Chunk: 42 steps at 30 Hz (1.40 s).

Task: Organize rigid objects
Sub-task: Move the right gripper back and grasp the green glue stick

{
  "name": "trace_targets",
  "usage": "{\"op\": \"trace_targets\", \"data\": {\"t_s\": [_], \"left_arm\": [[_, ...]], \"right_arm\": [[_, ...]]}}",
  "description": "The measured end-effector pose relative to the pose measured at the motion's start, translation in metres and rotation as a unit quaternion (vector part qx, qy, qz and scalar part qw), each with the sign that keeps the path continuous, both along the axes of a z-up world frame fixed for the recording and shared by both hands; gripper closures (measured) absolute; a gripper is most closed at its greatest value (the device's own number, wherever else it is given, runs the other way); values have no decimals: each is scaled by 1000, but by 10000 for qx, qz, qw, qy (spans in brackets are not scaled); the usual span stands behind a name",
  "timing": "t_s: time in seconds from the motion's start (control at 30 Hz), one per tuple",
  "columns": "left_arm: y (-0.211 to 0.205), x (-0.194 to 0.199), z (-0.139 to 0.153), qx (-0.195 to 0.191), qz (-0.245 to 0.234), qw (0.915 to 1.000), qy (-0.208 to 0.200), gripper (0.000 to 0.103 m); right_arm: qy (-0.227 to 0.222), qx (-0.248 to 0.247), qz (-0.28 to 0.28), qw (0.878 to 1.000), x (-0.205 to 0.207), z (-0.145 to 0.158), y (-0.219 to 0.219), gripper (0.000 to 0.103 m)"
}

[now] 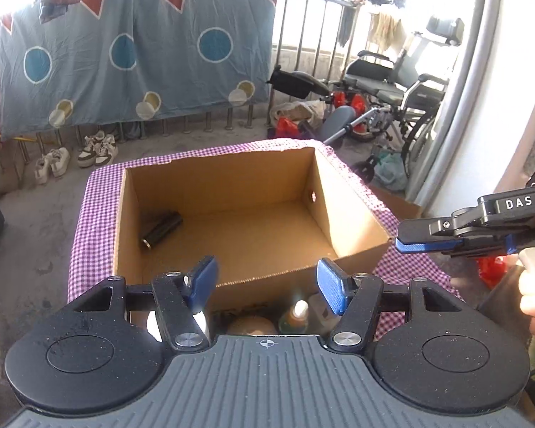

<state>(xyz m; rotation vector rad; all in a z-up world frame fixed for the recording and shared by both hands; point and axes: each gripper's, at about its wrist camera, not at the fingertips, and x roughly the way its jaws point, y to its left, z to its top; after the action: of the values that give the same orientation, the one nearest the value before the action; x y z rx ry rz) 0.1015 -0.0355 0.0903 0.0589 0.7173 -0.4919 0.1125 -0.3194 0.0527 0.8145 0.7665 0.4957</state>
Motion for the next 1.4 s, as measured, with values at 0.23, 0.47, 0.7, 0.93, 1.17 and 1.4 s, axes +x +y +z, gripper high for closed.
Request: {"op": "trace_targets", "data": {"t_s": [0.23, 0.47, 0.7, 0.93, 1.17, 1.4], "left_arm": [[-41, -29, -61, 157, -629, 9968, 459, 42], [-76, -21, -102, 244, -789, 9929, 852, 43], [-93, -23, -109, 990, -710, 9924, 149, 44], [-104, -21, -123, 1641, -934, 9820, 15, 61], [-110, -16, -134, 1966, -999, 9752, 204, 77], [-107, -14, -134, 1692, -986, 9796, 460, 87]], "right_arm": [[659, -68, -781, 9947, -56, -87, -17, 79], [1091, -117, -869, 9902, -64, -125, -12, 79], [1036, -316, -756, 9912, -47, -125, -9, 78], [1102, 79, -612, 9920, -36, -135, -7, 78], [1235, 659, -422, 9893, -22, -147, 0, 78], [1365, 850, -522, 9856, -14, -156, 3, 78]]}}
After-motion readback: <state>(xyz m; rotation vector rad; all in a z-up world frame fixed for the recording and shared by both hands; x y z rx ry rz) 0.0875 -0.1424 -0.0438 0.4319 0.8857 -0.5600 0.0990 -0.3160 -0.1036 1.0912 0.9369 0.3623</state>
